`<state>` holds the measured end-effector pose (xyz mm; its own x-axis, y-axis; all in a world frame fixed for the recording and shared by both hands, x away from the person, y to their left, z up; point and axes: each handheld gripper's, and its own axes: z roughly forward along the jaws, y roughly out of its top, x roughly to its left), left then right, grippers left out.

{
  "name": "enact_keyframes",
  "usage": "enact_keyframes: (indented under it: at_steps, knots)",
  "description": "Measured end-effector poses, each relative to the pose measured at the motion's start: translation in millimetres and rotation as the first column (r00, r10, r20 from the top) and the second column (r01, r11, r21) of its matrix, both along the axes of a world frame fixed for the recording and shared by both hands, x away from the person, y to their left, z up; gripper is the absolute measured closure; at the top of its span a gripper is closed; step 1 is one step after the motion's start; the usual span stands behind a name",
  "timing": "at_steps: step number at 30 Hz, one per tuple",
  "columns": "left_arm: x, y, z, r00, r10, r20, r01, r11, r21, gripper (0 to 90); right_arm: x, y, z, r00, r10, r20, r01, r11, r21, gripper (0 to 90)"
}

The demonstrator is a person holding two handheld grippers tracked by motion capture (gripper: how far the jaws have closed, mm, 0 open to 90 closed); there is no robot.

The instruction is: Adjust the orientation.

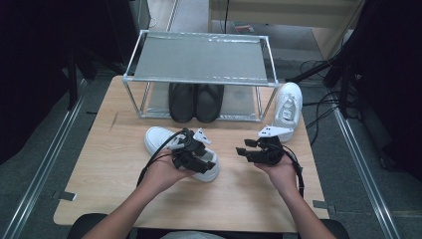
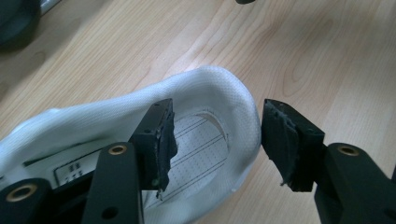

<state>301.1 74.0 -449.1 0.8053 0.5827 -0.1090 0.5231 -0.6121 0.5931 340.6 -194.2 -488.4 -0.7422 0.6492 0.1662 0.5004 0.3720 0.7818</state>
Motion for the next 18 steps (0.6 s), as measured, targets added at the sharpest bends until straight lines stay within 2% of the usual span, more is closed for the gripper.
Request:
enact_keyframes:
  at_steps: [4,13,18]
  knots:
    - [-3.0,7.4,3.5,0.9999,0.003,0.014,-0.003,1.0000,-0.008,43.1,1.7,3.5,-0.4,0.9999,0.013,0.003,-0.013,1.000,-0.002,49.7]
    - [-7.7,29.2,8.8,0.9980,0.058,0.025,-0.058,0.9982,-0.017,41.7,6.3,15.3,-0.8,0.9989,0.047,-0.001,-0.047,0.999,-0.005,49.6]
    - [-13.7,38.3,11.6,0.9969,0.062,0.049,-0.060,0.9970,-0.049,40.5,9.1,21.4,-1.0,0.9976,0.069,-0.002,-0.069,0.998,-0.007,49.4]
